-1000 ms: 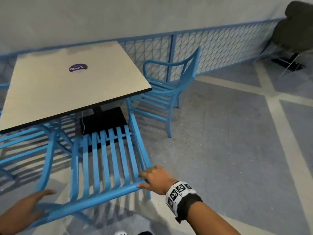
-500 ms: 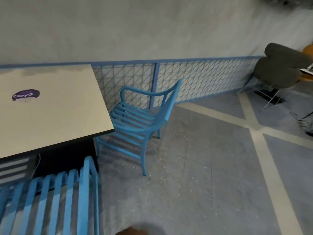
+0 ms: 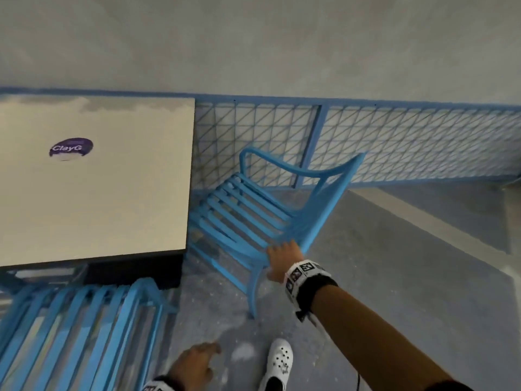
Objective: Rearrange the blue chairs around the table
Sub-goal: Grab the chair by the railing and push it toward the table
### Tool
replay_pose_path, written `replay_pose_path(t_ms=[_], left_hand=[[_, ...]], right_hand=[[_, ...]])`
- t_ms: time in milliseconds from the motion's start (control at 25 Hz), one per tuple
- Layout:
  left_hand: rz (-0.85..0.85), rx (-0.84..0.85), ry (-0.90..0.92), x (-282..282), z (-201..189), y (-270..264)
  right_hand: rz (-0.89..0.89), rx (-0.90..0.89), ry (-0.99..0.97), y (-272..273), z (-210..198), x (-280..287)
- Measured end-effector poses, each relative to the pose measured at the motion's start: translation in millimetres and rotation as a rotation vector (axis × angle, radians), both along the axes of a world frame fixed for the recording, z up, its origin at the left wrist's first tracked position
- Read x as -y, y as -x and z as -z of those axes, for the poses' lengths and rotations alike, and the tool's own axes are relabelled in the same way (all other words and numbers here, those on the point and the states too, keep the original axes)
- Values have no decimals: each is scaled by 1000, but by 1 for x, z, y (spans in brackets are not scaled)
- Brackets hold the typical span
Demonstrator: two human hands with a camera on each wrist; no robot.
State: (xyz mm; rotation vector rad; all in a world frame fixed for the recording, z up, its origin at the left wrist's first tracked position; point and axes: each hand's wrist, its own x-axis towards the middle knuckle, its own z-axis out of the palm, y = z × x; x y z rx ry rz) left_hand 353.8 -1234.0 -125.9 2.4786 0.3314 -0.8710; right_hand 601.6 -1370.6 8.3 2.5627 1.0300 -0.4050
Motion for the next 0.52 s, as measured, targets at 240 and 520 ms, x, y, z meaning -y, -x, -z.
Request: replay_pose_path(t_ms=[240, 520], left_hand=[[-78, 185, -143, -21, -26, -163], [76, 83, -480, -56, 23, -328]], right_hand=[[-353, 6, 100, -64, 48, 41], [-471, 7, 11, -174, 48, 160]])
